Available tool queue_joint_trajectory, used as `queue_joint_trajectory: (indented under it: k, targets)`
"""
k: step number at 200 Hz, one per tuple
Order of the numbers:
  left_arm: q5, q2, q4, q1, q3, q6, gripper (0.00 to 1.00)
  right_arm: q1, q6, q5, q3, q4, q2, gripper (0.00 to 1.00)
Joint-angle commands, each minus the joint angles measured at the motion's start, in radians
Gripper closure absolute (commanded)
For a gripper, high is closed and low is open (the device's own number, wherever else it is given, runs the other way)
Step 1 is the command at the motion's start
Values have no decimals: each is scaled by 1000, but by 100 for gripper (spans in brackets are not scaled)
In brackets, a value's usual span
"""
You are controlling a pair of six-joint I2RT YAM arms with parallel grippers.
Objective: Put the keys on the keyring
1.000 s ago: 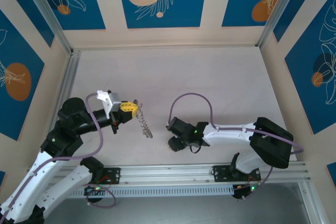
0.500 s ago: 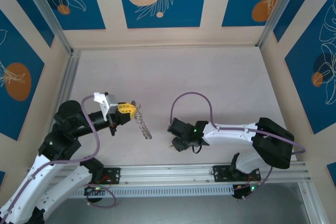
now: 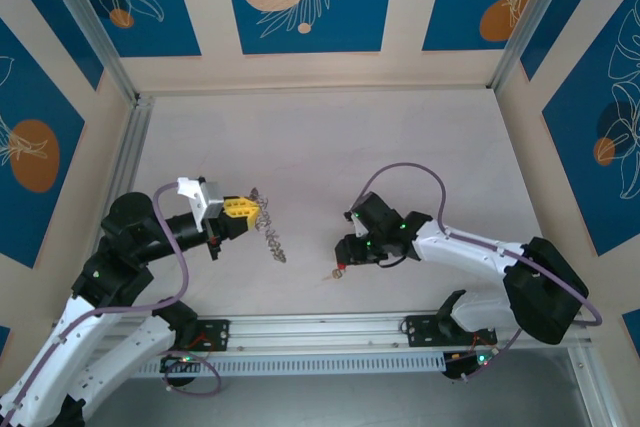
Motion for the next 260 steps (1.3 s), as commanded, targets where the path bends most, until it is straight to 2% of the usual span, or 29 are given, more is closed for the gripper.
queue_joint_trajectory:
  k: [1,33,79,260]
  targets:
    - [28,-11,49,13,12,-4,100,-28,84,-175,-63,11,-20,63]
    - [32,-16,56,13,7,-10,100,-52,131,-258,-128,71,-10,64]
    - [34,-14,57,14,9,-9,100,-58,149,-278,-131,167,59,66]
    - [31,-24,60,14,3,-15,100,-67,198,-186,-164,236,104,72]
